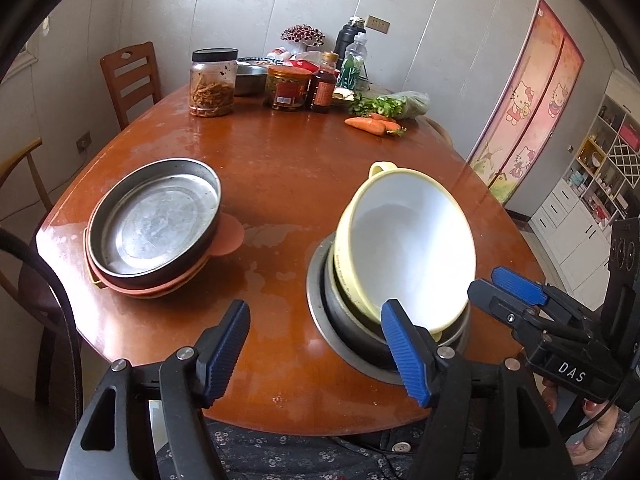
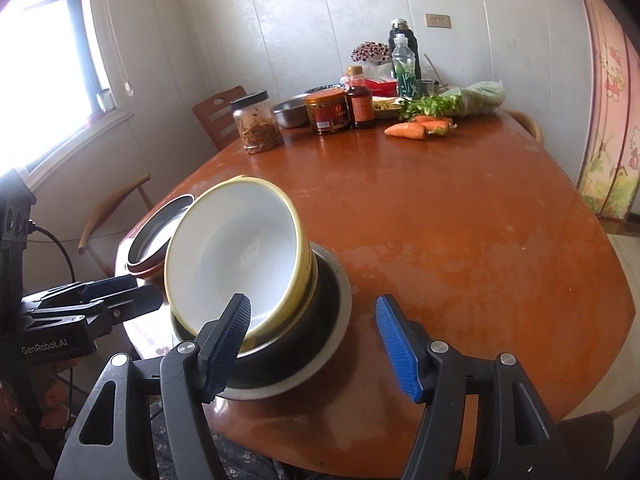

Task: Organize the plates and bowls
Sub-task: 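Move the left gripper to the basin rim while the right gripper grasps the opposite rim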

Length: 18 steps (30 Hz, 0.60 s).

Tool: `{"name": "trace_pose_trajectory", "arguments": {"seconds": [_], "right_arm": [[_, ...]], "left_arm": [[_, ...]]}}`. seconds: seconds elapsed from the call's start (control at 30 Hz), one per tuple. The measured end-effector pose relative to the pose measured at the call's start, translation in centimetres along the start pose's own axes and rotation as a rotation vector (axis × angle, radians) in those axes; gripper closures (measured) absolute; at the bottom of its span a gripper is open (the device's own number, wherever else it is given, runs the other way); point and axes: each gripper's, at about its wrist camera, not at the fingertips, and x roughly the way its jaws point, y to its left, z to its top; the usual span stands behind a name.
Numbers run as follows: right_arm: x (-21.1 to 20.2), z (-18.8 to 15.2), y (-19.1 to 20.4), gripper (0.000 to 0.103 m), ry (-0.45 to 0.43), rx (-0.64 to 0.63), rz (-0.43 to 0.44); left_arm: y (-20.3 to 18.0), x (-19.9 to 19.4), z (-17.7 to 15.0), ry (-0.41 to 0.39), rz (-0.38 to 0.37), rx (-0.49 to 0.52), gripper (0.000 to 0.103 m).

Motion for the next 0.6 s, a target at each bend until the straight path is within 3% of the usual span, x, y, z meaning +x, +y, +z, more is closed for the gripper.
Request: {"name": "trace_pose_trajectory", "arguments": {"seconds": [0.6], "right_arm": [[1.4,-0.5,-1.5,0.029,0.017,0.088,0.062]], "left_arm": [[-0.3,2.7,0.1,0.044,-0.054,-0.045,0.028]]}}
